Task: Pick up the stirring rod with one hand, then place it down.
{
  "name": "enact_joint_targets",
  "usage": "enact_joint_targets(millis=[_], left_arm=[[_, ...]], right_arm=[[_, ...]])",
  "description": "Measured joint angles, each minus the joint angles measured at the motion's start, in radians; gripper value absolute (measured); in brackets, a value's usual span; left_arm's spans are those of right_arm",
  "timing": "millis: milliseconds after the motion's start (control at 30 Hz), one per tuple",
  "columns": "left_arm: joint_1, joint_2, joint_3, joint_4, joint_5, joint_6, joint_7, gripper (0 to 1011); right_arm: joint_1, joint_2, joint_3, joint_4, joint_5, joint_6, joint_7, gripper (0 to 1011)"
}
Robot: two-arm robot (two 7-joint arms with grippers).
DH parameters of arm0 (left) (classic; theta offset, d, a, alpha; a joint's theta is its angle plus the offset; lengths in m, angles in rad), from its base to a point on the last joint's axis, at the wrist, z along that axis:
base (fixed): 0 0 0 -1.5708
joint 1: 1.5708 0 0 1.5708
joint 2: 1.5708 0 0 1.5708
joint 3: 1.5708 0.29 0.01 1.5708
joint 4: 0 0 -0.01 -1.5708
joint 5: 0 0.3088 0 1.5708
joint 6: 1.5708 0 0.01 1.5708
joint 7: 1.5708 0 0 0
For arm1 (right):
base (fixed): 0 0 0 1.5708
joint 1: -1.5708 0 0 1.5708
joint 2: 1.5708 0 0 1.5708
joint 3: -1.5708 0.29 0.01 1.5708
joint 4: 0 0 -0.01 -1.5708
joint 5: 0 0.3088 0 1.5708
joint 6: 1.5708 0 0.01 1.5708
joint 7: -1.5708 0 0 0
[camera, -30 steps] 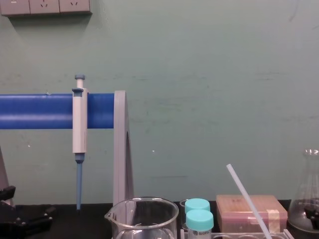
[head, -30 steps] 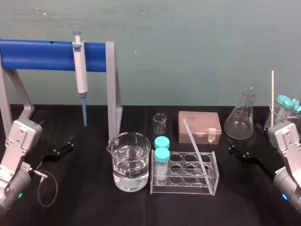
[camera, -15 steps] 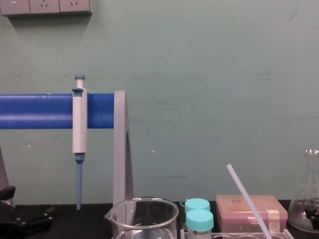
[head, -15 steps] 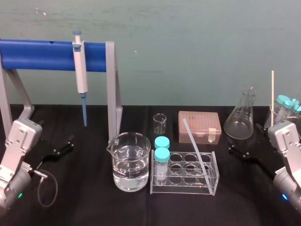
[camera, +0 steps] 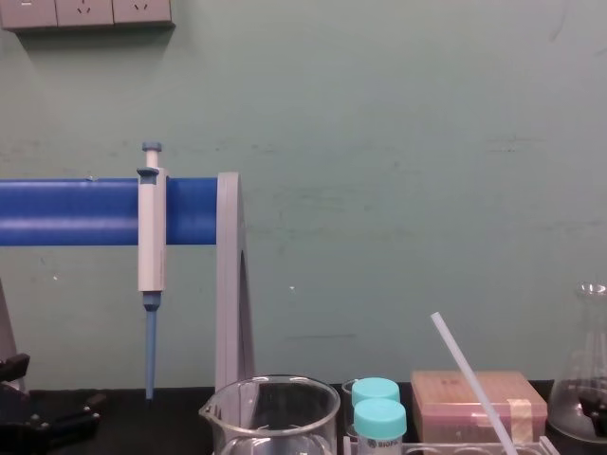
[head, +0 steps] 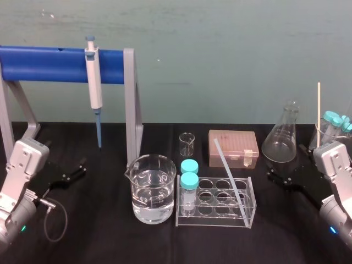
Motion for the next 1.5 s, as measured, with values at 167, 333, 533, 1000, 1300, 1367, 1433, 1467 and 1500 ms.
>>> enact_joint_targets(millis=[167,333,533,1000,1300,1367,1433,1467,1500], left_arm=[[0.000,0.000,0.000,0.000,0.000,0.000,0.000,1000],[0.000,0.000,0.000,0.000,0.000,0.000,0.000,1000],[0.000,0.000,0.000,0.000,0.000,0.000,0.000,1000],[0.000,0.000,0.000,0.000,0.000,0.000,0.000,1000],[0.000,0.000,0.000,0.000,0.000,0.000,0.000,1000],[0.000,0.000,0.000,0.000,0.000,0.000,0.000,1000],[0.000,0.000,0.000,0.000,0.000,0.000,0.000,1000],[0.000,0.000,0.000,0.000,0.000,0.000,0.000,1000],[0.000,0.000,0.000,0.000,0.000,0.000,0.000,1000]], right_arm=[[0.000,0.000,0.000,0.000,0.000,0.000,0.000,1003],[0.000,0.000,0.000,0.000,0.000,0.000,0.000,1003],[0.000,0.000,0.000,0.000,0.000,0.000,0.000,1003],[-0.012,-0.009,0.028,-0.010,-0.010,-0.024,0.014,1003],[-0.033,-0.007,0.061,-0.062,-0.002,-0.057,0.052,1003],[-0.036,-0.005,0.066,-0.075,-0.001,-0.062,0.061,1003],[-0.040,-0.003,0.069,-0.093,0.001,-0.071,0.077,1003],[-0.040,-0.002,0.069,-0.102,0.000,-0.078,0.088,1003],[-0.040,-0.002,0.069,-0.106,-0.001,-0.081,0.094,1003]])
